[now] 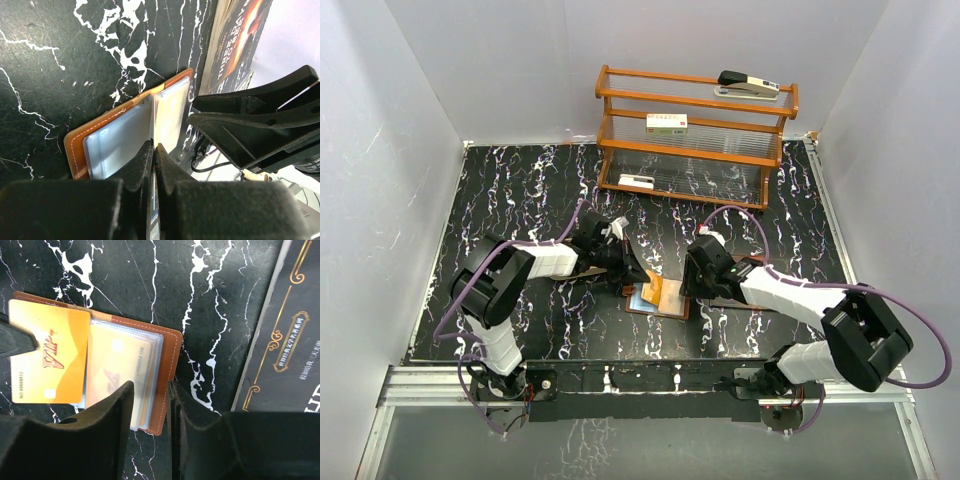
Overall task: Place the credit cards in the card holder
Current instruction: Insert the credit card into the card holder.
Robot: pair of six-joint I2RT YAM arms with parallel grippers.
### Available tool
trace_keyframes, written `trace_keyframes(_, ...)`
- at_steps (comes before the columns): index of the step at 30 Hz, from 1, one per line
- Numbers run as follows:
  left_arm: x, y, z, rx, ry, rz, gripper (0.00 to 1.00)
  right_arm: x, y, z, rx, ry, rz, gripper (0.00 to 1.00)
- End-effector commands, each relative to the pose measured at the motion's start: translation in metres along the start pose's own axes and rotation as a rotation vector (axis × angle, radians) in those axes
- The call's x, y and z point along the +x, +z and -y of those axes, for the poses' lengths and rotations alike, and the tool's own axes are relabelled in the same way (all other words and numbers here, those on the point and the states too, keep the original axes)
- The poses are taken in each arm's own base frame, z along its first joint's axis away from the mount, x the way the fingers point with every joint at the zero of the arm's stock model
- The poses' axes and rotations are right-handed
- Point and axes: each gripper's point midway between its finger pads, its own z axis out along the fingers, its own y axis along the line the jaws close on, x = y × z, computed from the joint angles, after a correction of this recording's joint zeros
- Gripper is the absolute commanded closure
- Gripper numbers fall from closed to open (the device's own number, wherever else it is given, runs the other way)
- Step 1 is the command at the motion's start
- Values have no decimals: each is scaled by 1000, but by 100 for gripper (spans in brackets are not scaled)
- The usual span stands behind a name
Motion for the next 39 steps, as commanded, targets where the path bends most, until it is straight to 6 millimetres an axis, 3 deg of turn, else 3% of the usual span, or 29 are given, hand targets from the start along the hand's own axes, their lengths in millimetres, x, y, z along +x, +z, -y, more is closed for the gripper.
trace_keyframes(1,0,4,9,18,48,-16,100,-13,4,-11,-51,-1,47,70)
trace_keyframes(8,4,7,6,14,55,-29,100,-4,12,-6,-38,2,22,71)
trace_keyframes(17,0,-2,24,20,90,-1,100,3,17,4,-11,5,16,75)
trace_keyframes(23,1,-2,25,2,109,2,100,7,21,7,-4,5,5,76)
trace_keyframes(39,-6,-10,33,-18,148,49,100,5,19,7,-8,10,12,77)
